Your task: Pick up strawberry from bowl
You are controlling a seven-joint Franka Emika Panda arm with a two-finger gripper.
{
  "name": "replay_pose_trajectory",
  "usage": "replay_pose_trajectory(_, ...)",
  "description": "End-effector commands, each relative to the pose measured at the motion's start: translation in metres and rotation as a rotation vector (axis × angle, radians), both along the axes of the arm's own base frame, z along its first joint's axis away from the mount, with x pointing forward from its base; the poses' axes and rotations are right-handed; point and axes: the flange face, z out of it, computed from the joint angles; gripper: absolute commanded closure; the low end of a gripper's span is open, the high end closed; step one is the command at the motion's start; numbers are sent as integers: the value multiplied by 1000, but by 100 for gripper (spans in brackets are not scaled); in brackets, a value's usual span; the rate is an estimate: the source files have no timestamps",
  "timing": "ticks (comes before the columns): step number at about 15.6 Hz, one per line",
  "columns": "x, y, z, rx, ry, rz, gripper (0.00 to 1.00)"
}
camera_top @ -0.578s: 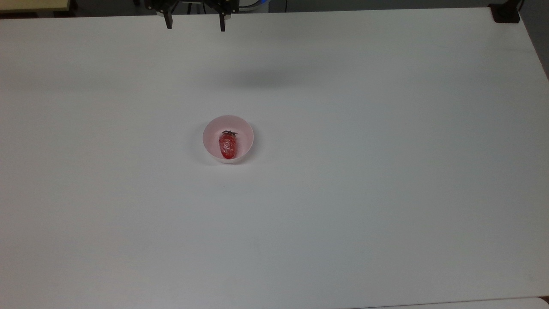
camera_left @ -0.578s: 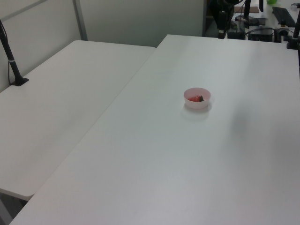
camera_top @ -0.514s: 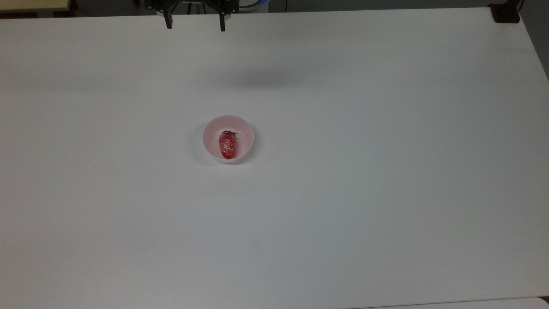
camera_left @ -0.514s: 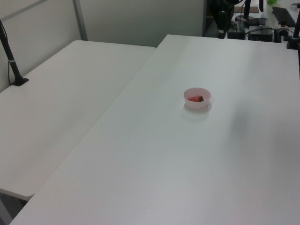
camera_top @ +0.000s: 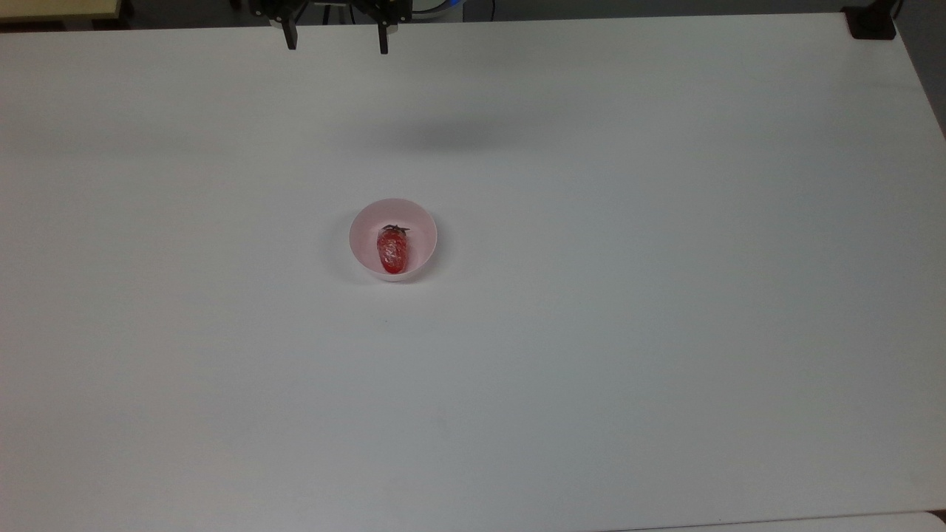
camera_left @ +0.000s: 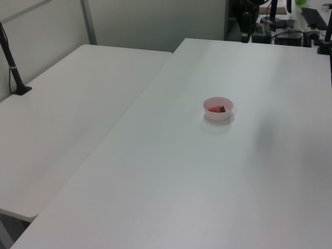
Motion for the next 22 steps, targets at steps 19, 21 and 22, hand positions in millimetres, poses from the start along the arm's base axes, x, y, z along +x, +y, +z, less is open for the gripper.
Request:
replay_pose_trajectory(19, 7, -5, -28, -27, 29, 217, 0)
replay_pose_trajectory(21, 18, -8, -44, -43, 34, 212, 0)
replay_pose_trajectory(22, 22, -11, -50, -48, 30, 193, 0)
